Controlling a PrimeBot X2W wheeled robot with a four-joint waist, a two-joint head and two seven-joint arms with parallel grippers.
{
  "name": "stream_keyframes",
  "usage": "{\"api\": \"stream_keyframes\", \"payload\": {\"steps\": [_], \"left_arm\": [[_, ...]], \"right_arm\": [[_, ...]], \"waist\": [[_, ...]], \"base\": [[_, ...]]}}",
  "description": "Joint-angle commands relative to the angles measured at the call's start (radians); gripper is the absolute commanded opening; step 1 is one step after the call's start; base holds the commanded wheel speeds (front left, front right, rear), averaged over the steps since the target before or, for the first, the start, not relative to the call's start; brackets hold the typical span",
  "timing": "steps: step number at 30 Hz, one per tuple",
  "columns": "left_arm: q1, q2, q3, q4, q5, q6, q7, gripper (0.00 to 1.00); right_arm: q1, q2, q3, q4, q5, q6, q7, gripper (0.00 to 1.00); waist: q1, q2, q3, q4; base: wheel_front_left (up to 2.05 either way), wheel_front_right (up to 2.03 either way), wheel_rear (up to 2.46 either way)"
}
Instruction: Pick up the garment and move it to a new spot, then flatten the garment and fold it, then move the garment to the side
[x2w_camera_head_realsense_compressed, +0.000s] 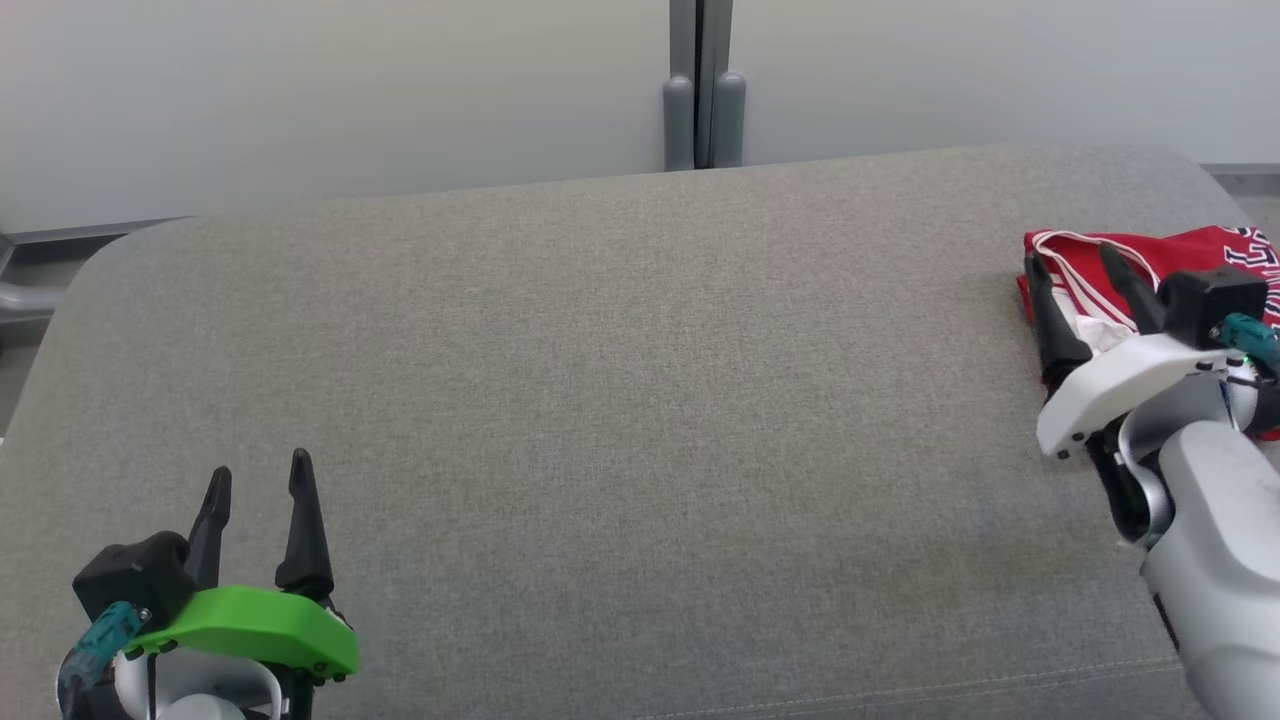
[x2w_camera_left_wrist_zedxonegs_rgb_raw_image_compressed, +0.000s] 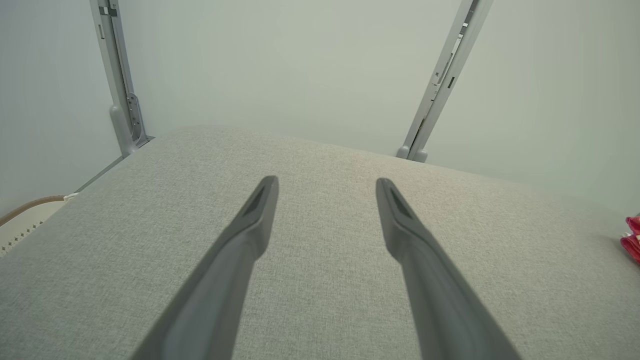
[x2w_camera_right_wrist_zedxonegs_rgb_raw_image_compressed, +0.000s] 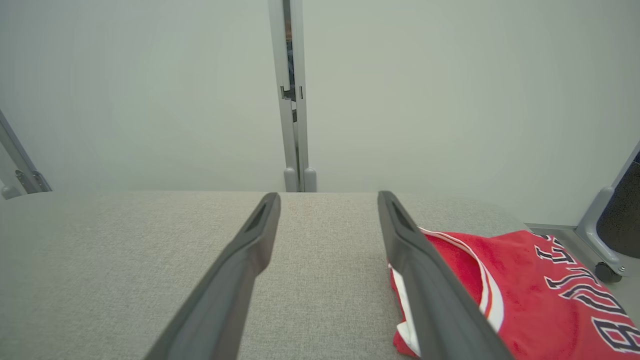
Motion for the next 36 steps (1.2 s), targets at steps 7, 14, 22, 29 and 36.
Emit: {"api": "stream_keyframes", "payload": {"steps": [7,14,22,29,36], "left_arm": [[0.046,-0.013,-0.013,-0.016,0.016,0.014,-0.008,1.00],[0.062,-0.018,-0.019,-0.020,0.025,0.017,-0.012,1.00],[0.066,-0.028,-0.018,-0.013,0.048,0.007,-0.015,1.00],[0.080,-0.016,-0.026,0.009,0.058,-0.017,-0.015,1.00],[0.079,0.005,-0.025,0.023,0.045,-0.036,0.000,1.00]], "right_arm": [[0.185,0.129,-0.135,-0.194,-0.129,-0.001,0.056,1.00],[0.345,0.254,-0.219,-0.389,-0.248,-0.001,0.123,1.00],[0.450,0.286,-0.209,-0.485,-0.282,-0.001,0.171,1.00],[0.465,0.287,-0.181,-0.489,-0.266,-0.001,0.178,1.00],[0.465,0.287,-0.166,-0.482,-0.258,-0.001,0.180,1.00]], "waist": [[0.0001,0.0000,-0.029,0.030],[0.0001,0.0000,-0.037,0.037],[0.0001,0.0000,-0.040,0.031],[0.0001,0.0000,-0.047,0.029],[0.0001,0.0000,-0.059,0.036]], "base": [[0.00,0.00,0.00],[0.00,0.00,0.00],[0.00,0.00,0.00],[0.00,0.00,0.00],[0.00,0.00,0.00]]}}
